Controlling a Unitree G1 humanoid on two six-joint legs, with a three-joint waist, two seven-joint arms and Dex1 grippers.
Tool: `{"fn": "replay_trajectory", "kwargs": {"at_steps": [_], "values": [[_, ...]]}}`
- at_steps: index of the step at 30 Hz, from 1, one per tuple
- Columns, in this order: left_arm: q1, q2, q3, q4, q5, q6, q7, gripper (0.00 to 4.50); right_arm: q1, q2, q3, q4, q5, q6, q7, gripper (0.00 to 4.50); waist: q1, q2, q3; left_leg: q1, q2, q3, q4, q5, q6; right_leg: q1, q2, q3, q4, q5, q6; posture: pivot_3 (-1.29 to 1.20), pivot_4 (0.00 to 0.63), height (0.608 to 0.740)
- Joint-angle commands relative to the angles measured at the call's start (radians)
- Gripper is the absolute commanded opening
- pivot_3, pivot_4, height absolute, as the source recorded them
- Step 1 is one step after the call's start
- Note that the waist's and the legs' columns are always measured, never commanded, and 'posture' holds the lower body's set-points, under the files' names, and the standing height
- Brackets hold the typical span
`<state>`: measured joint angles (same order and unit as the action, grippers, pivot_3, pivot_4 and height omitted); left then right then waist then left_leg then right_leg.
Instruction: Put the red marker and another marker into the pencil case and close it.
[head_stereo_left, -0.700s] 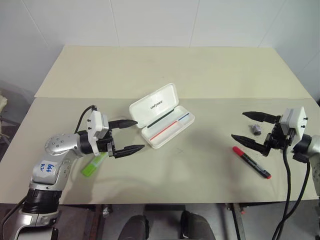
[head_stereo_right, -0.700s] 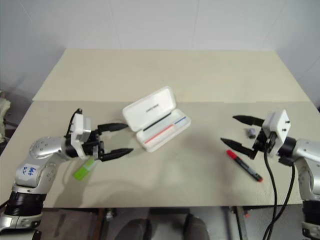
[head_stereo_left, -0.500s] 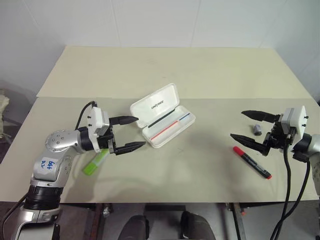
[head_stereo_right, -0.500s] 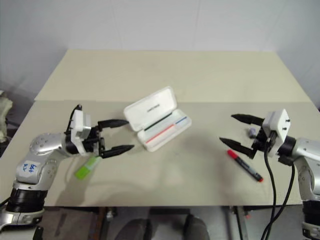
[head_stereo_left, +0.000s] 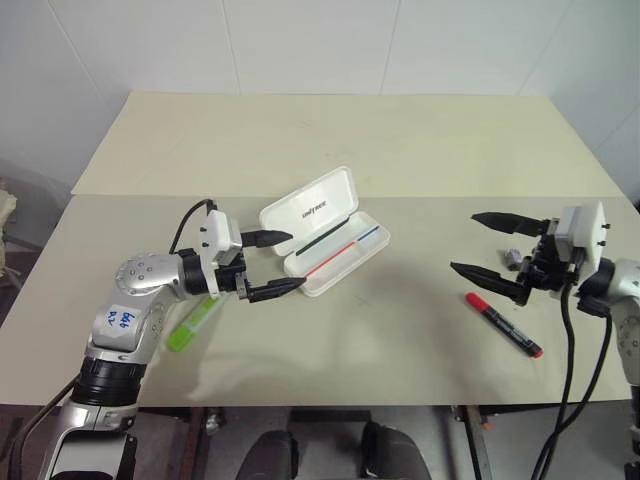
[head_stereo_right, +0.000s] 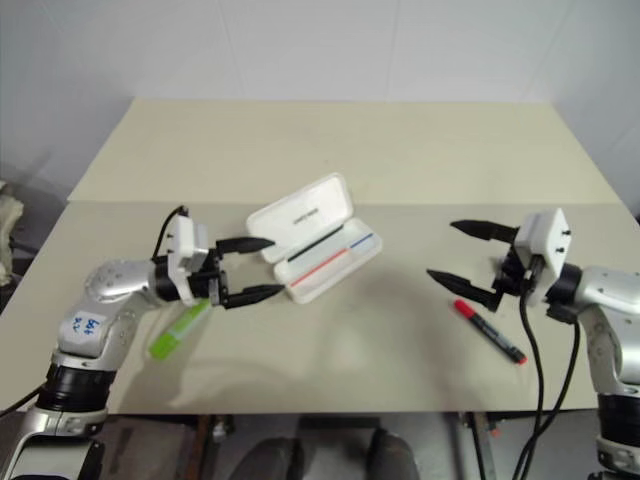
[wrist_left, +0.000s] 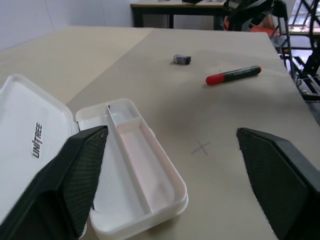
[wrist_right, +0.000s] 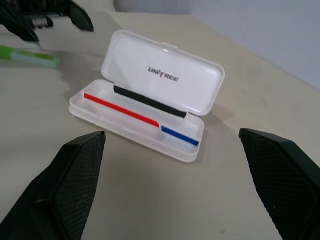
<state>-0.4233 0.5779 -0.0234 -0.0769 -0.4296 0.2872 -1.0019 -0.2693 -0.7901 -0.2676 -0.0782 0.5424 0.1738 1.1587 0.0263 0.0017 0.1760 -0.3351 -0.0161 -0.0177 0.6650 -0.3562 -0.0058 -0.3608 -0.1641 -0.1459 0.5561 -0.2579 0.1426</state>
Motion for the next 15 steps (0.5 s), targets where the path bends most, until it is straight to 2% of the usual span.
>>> {"fn": "replay_trajectory", "kwargs": {"at_steps": [1,2,10,15], "values": [[-0.02,-0.015,-0.024,-0.032,0.014,0.017,0.015,2.83,-0.031,-0.003,0.015,-0.062,0.037,0.018,0.012,4.5,0.001,0.0,0.0,-0.001,0.0,0.0,0.0,0.0,0.0,0.0,0.0,0.0,0.0,0.0,0.0,0.0,0.15,0.74],[-0.023,-0.021,-0.038,-0.028,0.023,0.017,0.016,2.52,-0.04,-0.006,0.023,-0.064,0.037,0.02,0.017,4.5,0.001,0.0,0.0,-0.001,0.0,0.0,0.0,0.0,0.0,-0.001,0.0,0.0,0.0,0.0,0.0,0.0,0.15,0.74],[-0.115,-0.112,-0.183,0.075,0.199,0.05,0.13,2.52,-0.1,-0.014,0.048,-0.014,0.027,0.021,0.072,4.5,0.008,-0.001,0.001,-0.002,-0.001,0.0,0.0,0.0,0.0,0.0,0.0,0.001,-0.001,0.0,0.0,0.0,0.15,0.74],[-0.142,-0.134,-0.205,0.094,0.24,0.099,0.159,2.52,-0.11,-0.023,0.07,-0.036,0.04,0.057,0.099,4.5,0.001,-0.001,0.001,-0.002,0.0,0.001,0.0,0.0,0.0,-0.001,0.001,0.001,-0.001,0.0,0.001,0.0,0.15,0.74]]}}
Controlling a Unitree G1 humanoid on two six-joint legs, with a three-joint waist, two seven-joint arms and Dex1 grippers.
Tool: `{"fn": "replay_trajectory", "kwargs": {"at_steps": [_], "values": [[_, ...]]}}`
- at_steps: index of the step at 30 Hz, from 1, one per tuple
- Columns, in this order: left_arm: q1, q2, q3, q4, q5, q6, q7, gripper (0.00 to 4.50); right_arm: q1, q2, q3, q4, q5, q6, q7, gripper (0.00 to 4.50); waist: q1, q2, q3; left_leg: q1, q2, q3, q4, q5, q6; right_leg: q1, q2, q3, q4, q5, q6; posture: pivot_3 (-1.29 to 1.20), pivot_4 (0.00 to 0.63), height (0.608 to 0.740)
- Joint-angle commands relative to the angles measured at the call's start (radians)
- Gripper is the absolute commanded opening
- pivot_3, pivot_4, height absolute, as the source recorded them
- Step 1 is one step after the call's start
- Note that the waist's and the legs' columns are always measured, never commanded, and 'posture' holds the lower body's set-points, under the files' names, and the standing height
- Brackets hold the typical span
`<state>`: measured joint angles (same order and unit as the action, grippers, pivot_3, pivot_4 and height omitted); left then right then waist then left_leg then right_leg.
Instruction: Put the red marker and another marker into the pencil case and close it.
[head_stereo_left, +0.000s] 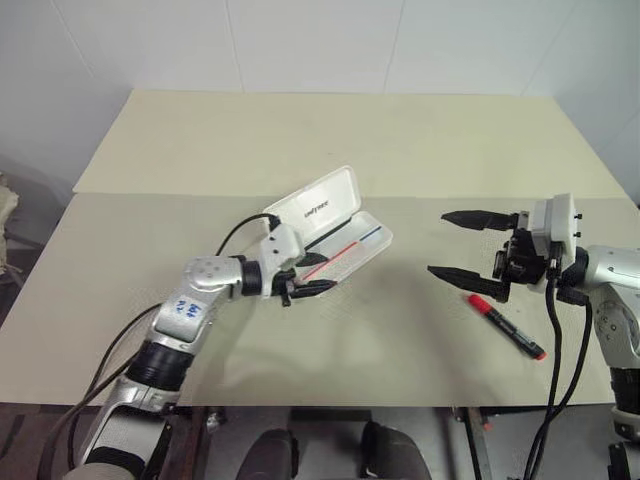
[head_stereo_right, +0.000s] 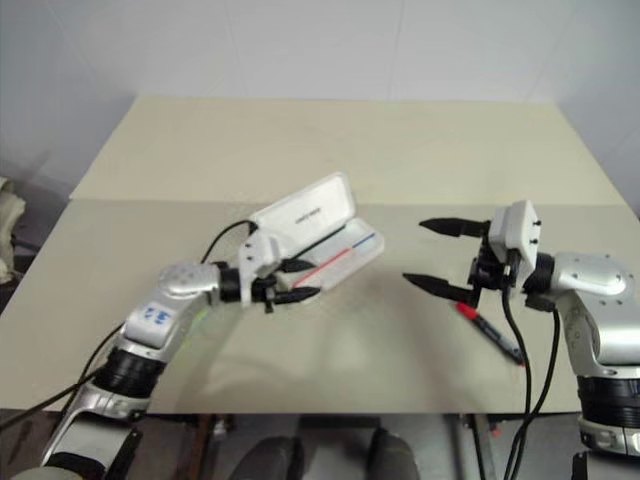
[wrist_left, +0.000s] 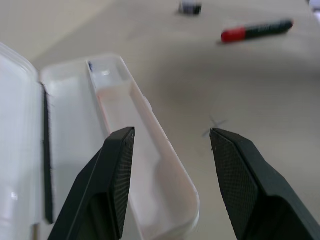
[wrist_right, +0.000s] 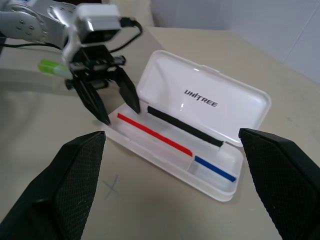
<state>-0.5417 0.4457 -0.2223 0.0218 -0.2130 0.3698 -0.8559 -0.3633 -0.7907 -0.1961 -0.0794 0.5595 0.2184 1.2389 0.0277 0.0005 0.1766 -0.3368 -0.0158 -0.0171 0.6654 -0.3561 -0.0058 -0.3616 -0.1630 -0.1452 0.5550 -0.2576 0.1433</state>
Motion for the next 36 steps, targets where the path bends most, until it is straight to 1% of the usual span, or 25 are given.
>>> {"fn": "replay_trajectory", "kwargs": {"at_steps": [1,4,12,16,19,21,24,26,27,30,31,36], "values": [[-0.029,-0.005,-0.02,-0.004,0.037,0.026,0.017,2.52,-0.019,-0.026,0.0,-0.033,0.026,0.016,0.032,4.5,-0.001,0.0,0.0,0.0,0.0,0.0,0.0,0.0,0.0,0.0,0.0,0.0,0.0,0.0,0.0,0.0,0.15,0.74],[-0.03,0.0,-0.045,-0.015,0.062,0.066,0.018,2.52,-0.027,-0.027,0.005,-0.041,0.031,0.029,0.05,4.5,-0.001,0.0,0.0,0.0,0.0,0.001,0.0,0.0,0.0,0.0,0.0,0.0,0.0,0.0,0.0,0.0,0.15,0.74],[-0.033,0.03,-0.092,-0.076,0.09,0.193,-0.005,2.52,-0.018,-0.012,0.008,-0.064,0.032,0.024,0.036,4.5,0.002,0.0,0.0,0.0,0.0,0.0,0.001,0.0,0.0,0.0,0.0,0.001,0.0,0.0,0.0,0.0,0.15,0.74],[-0.035,0.072,-0.139,-0.124,0.093,0.297,-0.043,2.52,-0.02,-0.001,0.005,-0.076,0.035,0.016,0.02,4.5,-0.001,0.0,0.0,0.0,0.0,0.0,0.001,0.0,0.0,0.0,0.0,0.001,0.0,0.0,0.0,0.0,0.15,0.74],[-0.052,0.115,-0.194,-0.153,0.096,0.395,-0.085,2.52,-0.031,0.007,0.005,-0.084,0.038,0.013,0.007,4.5,-0.001,0.0,0.0,0.001,0.0,0.001,0.001,0.0,0.0,0.0,0.0,0.001,0.0,0.0,0.0,0.0,0.15,0.74],[-0.068,0.145,-0.236,-0.154,0.107,0.429,-0.114,2.52,-0.037,0.013,0.006,-0.091,0.038,0.011,-0.001,4.5,-0.002,0.0,0.0,0.001,0.0,0.001,0.001,0.0,0.0,0.0,0.0,0.002,0.0,0.0,0.0,0.0,0.15,0.74],[-0.096,0.159,-0.278,-0.123,0.132,0.429,-0.128,1.96,-0.047,0.019,0.01,-0.106,0.042,0.015,-0.013,4.5,-0.004,0.0,0.0,0.002,0.0,0.002,0.0,0.0,0.0,0.0,0.001,0.004,0.0,0.0,0.0,0.0,0.15,0.74],[-0.107,0.154,-0.284,-0.11,0.137,0.426,-0.127,1.42,-0.051,0.019,0.01,-0.113,0.044,0.017,-0.019,4.5,-0.004,0.0,0.0,0.002,0.0,0.002,0.0,0.0,0.0,0.0,0.001,0.004,0.0,0.0,0.0,0.0,0.15,0.74],[-0.111,0.15,-0.285,-0.106,0.14,0.424,-0.127,1.02,-0.051,0.019,0.01,-0.115,0.044,0.017,-0.02,4.5,-0.003,0.0,0.0,0.002,0.001,0.002,0.0,0.0,0.0,0.0,0.001,0.004,0.0,0.0,0.0,0.0,0.15,0.74],[-0.12,0.141,-0.297,-0.092,0.149,0.414,-0.128,0.22,-0.061,0.018,0.009,-0.129,0.049,0.023,-0.031,4.5,-0.002,0.0,0.0,0.002,0.001,0.002,0.0,0.0,0.0,0.0,0.001,0.005,0.0,0.0,0.0,0.0,0.15,0.74],[-0.121,0.134,-0.299,-0.088,0.152,0.411,-0.126,0.16,-0.066,0.018,0.009,-0.132,0.051,0.025,-0.036,4.5,0.0,0.0,0.0,0.002,0.0,0.003,0.0,0.0,0.0,0.0,0.001,0.006,0.0,0.0,0.0,0.0,0.15,0.74],[-0.112,0.112,-0.311,-0.092,0.165,0.412,-0.129,0.14,-0.073,0.015,0.01,-0.14,0.054,0.029,-0.043,4.5,0.008,-0.001,-0.001,0.003,0.0,0.002,0.001,0.0,0.0,0.001,0.001,0.006,0.001,0.0,0.0,0.0,0.15,0.74]]}}
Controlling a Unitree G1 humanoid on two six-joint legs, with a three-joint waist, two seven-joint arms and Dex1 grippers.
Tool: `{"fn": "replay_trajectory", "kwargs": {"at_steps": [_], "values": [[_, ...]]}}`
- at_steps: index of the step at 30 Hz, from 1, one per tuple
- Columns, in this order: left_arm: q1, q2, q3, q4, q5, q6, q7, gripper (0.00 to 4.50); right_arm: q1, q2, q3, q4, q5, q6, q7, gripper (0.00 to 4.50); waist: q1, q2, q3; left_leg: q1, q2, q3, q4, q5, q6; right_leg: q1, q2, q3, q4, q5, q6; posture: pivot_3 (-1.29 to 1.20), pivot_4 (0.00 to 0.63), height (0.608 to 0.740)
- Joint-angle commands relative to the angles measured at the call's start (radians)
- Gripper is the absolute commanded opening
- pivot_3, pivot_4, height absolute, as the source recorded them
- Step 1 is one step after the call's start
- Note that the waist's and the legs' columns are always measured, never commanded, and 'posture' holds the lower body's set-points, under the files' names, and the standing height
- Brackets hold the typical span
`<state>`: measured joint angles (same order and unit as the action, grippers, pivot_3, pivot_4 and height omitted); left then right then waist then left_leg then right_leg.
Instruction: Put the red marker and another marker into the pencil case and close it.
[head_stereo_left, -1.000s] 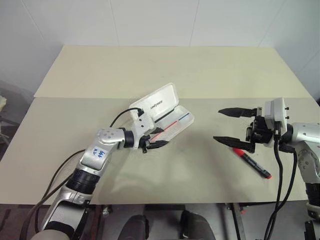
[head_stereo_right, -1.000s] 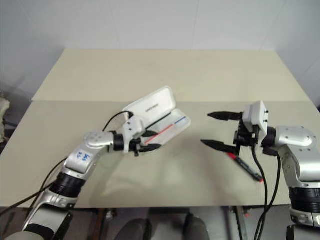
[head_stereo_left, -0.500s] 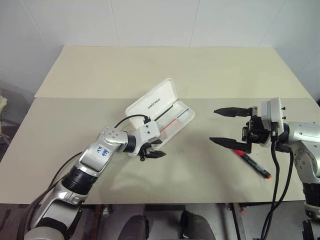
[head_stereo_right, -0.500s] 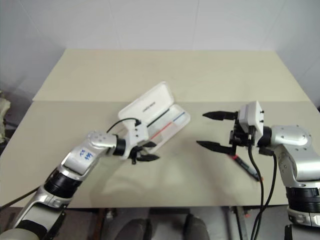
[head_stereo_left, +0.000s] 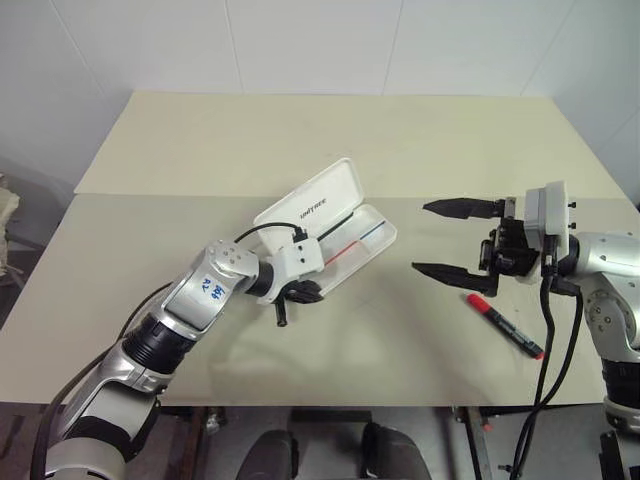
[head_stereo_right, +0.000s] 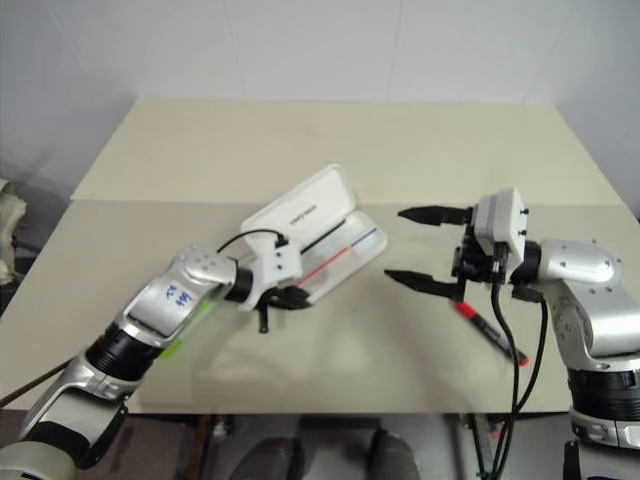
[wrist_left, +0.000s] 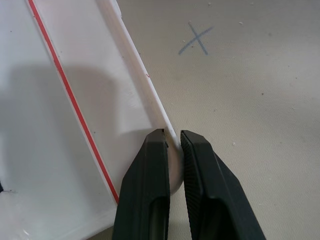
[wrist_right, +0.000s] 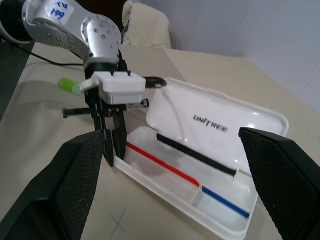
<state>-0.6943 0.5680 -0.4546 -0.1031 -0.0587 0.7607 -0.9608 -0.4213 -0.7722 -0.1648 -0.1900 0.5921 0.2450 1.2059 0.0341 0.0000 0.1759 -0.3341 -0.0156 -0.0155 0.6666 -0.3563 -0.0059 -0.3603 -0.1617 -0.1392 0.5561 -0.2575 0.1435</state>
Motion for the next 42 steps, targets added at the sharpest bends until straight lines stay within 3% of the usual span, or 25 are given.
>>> {"fn": "replay_trajectory", "kwargs": {"at_steps": [1,11,17,29,42], "values": [[0.042,-0.014,-0.08,0.032,0.014,0.022,-0.026,0.12,-0.015,-0.005,-0.022,-0.029,0.023,0.002,-0.009,4.5,0.003,0.0,0.0,0.0,0.0,0.0,0.0,0.0,0.0,0.0,0.0,0.0,0.0,0.0,0.0,0.0,0.15,0.74],[0.058,0.034,-0.047,-0.061,-0.091,-0.101,-0.235,0.12,-0.015,-0.021,-0.022,-0.005,0.019,0.016,0.01,4.5,0.016,0.0,0.0,-0.002,-0.001,0.0,0.0,-0.001,0.0,-0.002,0.0,0.001,0.0,0.0,0.0,0.0,0.15,0.74],[0.009,0.065,-0.073,0.002,-0.063,-0.22,-0.365,0.12,-0.035,-0.025,-0.013,0.012,0.014,0.028,0.018,4.5,0.017,0.0,0.0,-0.007,-0.001,0.002,-0.001,-0.003,0.002,-0.008,0.0,0.001,0.0,0.0,0.0,0.0,0.15,0.74],[-0.091,-0.054,-0.076,0.121,0.016,-0.155,-0.286,0.12,0.001,-0.029,-0.047,-0.039,0.029,0.052,-0.01,4.5,0.036,0.0,0.0,-0.01,-0.001,0.002,0.01,-0.002,0.004,-0.006,0.0,0.001,0.0,0.002,0.003,0.0,0.15,0.74],[-0.134,-0.057,-0.104,0.16,0.051,-0.139,-0.305,0.12,0.051,-0.115,-0.109,0.02,0.046,0.059,0.07,4.5,0.041,0.0,0.0,-0.01,-0.002,0.0,0.014,-0.003,0.006,-0.002,0.0,0.004,0.0,0.005,0.003,0.0,0.15,0.74]]}}
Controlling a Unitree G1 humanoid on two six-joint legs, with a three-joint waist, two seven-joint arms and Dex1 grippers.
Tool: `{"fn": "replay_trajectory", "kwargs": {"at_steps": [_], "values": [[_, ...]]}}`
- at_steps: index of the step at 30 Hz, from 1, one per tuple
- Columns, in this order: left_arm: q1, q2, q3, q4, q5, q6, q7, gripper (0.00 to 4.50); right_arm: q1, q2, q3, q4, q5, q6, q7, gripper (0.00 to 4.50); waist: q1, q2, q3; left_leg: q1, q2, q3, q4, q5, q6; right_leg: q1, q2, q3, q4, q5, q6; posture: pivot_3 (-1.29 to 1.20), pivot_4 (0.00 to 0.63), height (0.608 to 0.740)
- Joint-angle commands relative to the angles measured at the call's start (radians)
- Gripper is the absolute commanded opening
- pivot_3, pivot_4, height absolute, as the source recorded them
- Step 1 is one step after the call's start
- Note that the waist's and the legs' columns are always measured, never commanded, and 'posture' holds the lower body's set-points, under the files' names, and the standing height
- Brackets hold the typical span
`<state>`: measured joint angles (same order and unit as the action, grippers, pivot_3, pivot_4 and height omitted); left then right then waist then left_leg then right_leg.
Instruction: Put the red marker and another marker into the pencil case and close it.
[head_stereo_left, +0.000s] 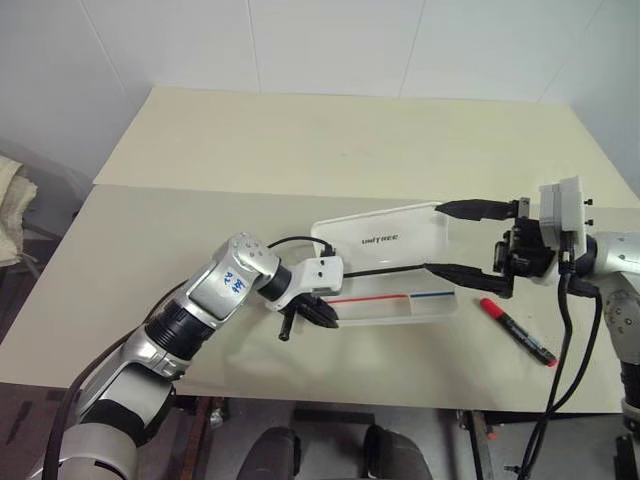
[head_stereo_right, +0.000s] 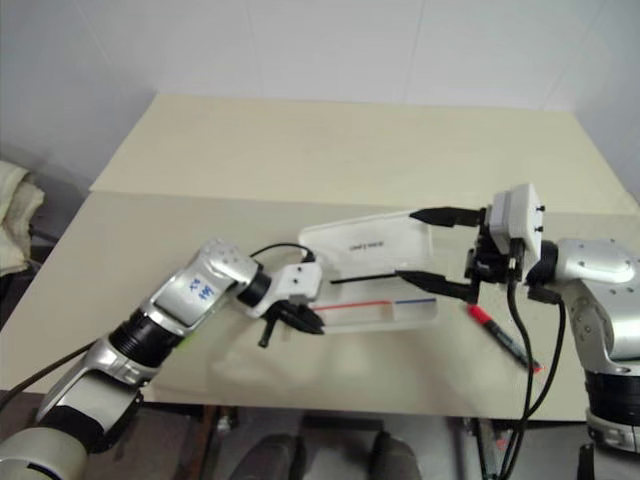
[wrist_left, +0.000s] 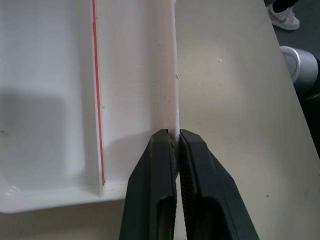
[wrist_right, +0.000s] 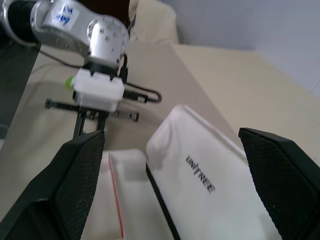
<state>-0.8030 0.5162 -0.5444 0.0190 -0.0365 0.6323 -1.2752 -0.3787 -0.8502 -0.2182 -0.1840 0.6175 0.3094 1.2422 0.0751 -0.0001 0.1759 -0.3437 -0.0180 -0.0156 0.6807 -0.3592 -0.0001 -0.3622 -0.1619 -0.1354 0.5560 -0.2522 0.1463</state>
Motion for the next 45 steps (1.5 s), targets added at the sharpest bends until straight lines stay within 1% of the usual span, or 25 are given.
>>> {"fn": "replay_trajectory", "kwargs": {"at_steps": [1,6,10,19,22,26,29,35,37,39,41,45], "values": [[-0.034,-0.006,-0.015,0.06,0.03,-0.017,0.007,0.12,0.02,-0.05,-0.066,0.031,0.016,-0.011,0.046,4.5,0.0,0.0,0.0,0.0,0.0,0.0,0.0,0.0,0.0,0.0,0.0,0.0,0.0,0.0,0.0,0.0,0.15,0.74],[-0.07,-0.009,-0.029,0.153,0.048,-0.065,-0.009,0.12,0.057,-0.077,-0.085,0.063,0.001,-0.025,0.066,4.5,-0.001,0.0,0.0,0.002,0.0,0.0,0.0,0.001,0.001,0.001,0.0,0.0,0.0,0.0,0.0,0.0,0.15,0.74],[-0.105,-0.043,-0.032,0.226,0.057,-0.073,0.01,0.12,0.08,-0.068,-0.093,0.032,0.011,-0.018,0.049,4.5,0.001,0.0,0.0,0.003,0.0,0.0,0.0,0.002,0.002,0.002,0.0,0.001,0.001,0.002,-0.002,0.0,0.15,0.74],[-0.102,-0.068,-0.039,0.223,0.063,-0.051,0.017,0.12,0.115,-0.055,-0.106,-0.02,0.028,0.0,0.01,4.5,0.006,0.0,0.0,0.002,-0.001,-0.001,0.0,0.004,0.002,0.003,-0.001,0.001,-0.001,0.006,-0.002,0.0,0.15,0.74],[-0.106,-0.073,-0.037,0.221,0.063,-0.045,0.017,0.87,0.12,-0.052,-0.104,-0.032,0.032,0.003,-0.003,4.5,0.003,0.0,0.0,0.001,-0.001,-0.001,0.0,0.004,0.002,0.002,-0.002,0.001,-0.002,0.006,-0.002,0.0,0.15,0.74],[-0.11,-0.087,-0.023,0.212,0.055,-0.038,0.031,2.24,0.127,-0.046,-0.102,-0.039,0.035,0.002,-0.013,4.5,-0.007,0.0,0.0,0.0,-0.001,0.0,-0.001,0.004,0.003,0.0,-0.001,0.001,-0.003,0.006,-0.002,0.0,0.15,0.74],[-0.102,-0.088,-0.012,0.182,0.041,-0.022,0.026,3.14,0.129,-0.04,-0.097,-0.041,0.036,-0.002,-0.02,4.5,-0.006,0.0,0.0,0.0,-0.001,0.0,-0.001,0.004,0.002,0.0,-0.001,0.001,-0.003,0.006,-0.002,0.0,0.15,0.74],[-0.078,-0.076,0.004,0.116,0.014,0.018,0.02,3.14,0.114,-0.023,-0.079,-0.03,0.03,-0.01,-0.023,4.5,-0.015,0.0,0.0,0.0,0.0,-0.001,-0.001,0.004,0.003,0.0,-0.001,0.001,-0.003,0.006,-0.001,0.0,0.15,0.74],[-0.062,-0.073,0.021,0.082,-0.008,0.049,0.023,3.14,0.105,-0.019,-0.072,-0.022,0.026,-0.012,-0.021,4.5,-0.02,0.0,0.0,-0.003,0.0,-0.001,-0.002,0.004,0.003,-0.004,-0.001,0.001,-0.003,0.006,-0.001,0.0,0.15,0.74],[-0.042,-0.069,0.037,0.045,-0.034,0.075,0.023,3.14,0.096,-0.015,-0.065,-0.016,0.023,-0.012,-0.02,4.5,-0.024,0.0,0.0,-0.009,-0.001,0.0,-0.001,0.004,0.002,-0.01,-0.001,0.001,-0.002,0.006,-0.001,0.0,0.15,0.74],[-0.024,-0.067,0.052,0.017,-0.052,0.093,0.029,3.14,0.09,-0.012,-0.063,-0.01,0.021,-0.012,-0.017,4.5,-0.024,0.0,0.0,-0.01,-0.001,0.0,-0.001,0.004,0.002,-0.011,0.0,0.001,-0.001,0.006,-0.001,0.0,0.15,0.74],[0.045,-0.086,0.136,-0.056,-0.131,0.086,0.061,3.14,0.082,-0.01,-0.069,0.018,0.017,-0.009,-0.019,4.5,-0.025,0.0,0.0,-0.01,-0.001,0.001,-0.001,0.004,0.003,-0.012,0.0,0.001,-0.001,0.006,-0.001,0.0,0.15,0.74]]}}
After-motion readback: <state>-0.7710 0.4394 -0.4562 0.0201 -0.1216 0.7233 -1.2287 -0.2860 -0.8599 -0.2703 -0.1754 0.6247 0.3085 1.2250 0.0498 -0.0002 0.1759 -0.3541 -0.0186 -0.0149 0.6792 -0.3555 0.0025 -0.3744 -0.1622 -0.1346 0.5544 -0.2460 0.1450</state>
